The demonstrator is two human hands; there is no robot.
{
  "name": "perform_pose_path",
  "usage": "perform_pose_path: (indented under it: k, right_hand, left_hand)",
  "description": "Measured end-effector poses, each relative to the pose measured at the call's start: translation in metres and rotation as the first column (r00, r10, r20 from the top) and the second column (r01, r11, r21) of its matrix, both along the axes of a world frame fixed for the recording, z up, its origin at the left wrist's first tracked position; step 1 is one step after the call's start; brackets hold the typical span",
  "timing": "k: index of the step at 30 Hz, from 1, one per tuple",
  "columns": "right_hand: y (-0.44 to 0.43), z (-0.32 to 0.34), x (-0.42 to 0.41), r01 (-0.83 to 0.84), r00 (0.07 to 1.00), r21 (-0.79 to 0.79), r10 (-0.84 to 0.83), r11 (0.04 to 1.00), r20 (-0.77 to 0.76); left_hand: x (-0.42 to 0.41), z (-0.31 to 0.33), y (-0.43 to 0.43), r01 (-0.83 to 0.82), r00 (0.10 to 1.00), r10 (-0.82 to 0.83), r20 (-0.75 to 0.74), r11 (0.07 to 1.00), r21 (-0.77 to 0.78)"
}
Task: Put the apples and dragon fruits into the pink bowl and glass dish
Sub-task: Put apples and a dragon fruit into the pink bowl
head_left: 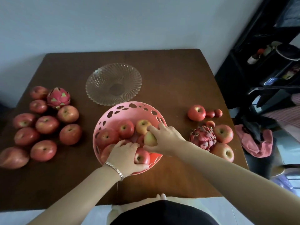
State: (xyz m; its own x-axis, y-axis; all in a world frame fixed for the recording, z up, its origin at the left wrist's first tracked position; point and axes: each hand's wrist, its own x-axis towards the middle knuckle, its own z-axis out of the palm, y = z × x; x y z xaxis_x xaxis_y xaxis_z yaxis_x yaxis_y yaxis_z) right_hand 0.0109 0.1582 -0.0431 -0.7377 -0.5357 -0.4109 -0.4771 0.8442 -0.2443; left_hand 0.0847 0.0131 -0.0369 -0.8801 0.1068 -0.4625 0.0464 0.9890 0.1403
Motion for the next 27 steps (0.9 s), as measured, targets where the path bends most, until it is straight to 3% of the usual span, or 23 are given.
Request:
perform_pose_path:
  k: [7,12,14,19,21,24,27]
  right_hand:
    - [0.009,-0.003,0.002,-0.166,0.986,0.058,0.168,0.984,-0.022]
    - [0.017,-0.008,0.003,-0.088,0.996,-0.044,0.089,0.995,0.02]
    - [0.014,-0.01,-0.004,-0.04,0.998,-0.067,0.037,0.997,-0.041]
    - [0.002,-0.017,-0.02,-0.072,0.973,0.069,0.085,0.995,-0.216]
    - [-0.004,-0.022,-0.022,-0.058,0.969,0.098,0.08,0.994,-0.234]
    - [-0.004,-0.027,-0.02,-0.012,0.98,0.057,0.023,0.998,-0.198]
    - [0.001,-0.033,-0.017,0.028,0.98,0.007,-0.026,1.0,-0.198]
  left_hand:
    - [-0.008,0.005,-0.001,-0.028,0.993,0.022,0.115,0.998,0.051]
    - [-0.012,0.001,0.0,0.005,0.983,-0.016,0.181,0.998,0.062]
    - [-0.012,-0.003,-0.001,0.028,0.982,-0.036,0.183,0.999,0.043]
    - [-0.014,-0.002,-0.001,0.026,0.978,-0.032,0.206,0.999,0.033]
    - [-0.017,0.0,0.001,-0.085,0.976,0.056,0.213,0.988,0.128]
    - [-0.032,0.002,0.006,-0.299,0.954,0.271,0.126,0.879,0.373]
    - [-0.055,-0.008,0.014,-0.353,0.931,0.358,0.072,0.832,0.428]
